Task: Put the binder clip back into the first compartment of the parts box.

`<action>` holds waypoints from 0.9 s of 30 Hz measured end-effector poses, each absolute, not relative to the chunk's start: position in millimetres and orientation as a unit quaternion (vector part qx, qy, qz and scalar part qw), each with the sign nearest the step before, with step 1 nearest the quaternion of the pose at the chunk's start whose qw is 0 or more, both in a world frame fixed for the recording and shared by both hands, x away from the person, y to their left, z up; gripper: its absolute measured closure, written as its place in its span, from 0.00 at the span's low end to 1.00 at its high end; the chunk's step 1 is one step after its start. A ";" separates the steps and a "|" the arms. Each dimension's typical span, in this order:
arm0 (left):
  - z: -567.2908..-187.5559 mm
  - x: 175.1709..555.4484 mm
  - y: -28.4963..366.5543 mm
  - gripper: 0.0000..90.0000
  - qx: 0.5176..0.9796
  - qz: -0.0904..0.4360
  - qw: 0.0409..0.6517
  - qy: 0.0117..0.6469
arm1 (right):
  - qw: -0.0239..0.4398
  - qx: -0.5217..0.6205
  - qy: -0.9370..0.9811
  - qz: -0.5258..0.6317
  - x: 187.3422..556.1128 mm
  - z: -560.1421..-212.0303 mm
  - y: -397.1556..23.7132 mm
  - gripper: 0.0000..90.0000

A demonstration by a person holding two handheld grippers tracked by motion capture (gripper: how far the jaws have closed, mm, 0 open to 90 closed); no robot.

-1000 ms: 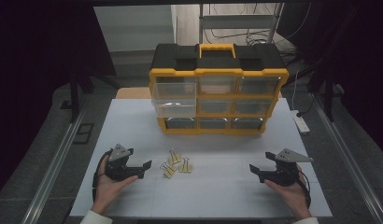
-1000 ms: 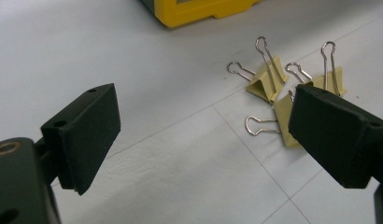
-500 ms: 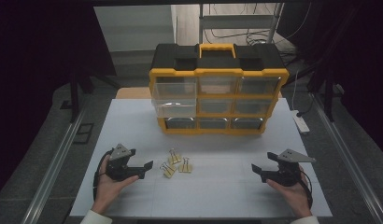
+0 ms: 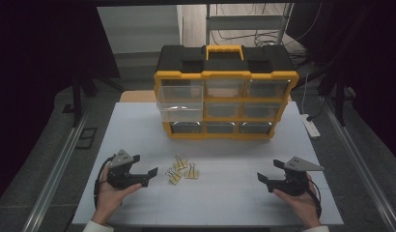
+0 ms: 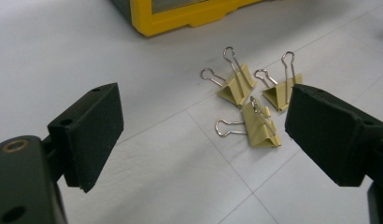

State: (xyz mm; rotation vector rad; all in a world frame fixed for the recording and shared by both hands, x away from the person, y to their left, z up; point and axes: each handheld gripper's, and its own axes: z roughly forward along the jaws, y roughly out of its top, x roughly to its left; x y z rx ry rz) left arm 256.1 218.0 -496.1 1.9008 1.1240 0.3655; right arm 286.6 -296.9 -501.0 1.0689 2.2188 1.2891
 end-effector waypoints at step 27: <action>-484.1 280.5 185.1 0.18 0.809 0.049 0.396 0.432 | 0.178 0.377 0.789 0.452 288.0 -504.8 -296.7 0.19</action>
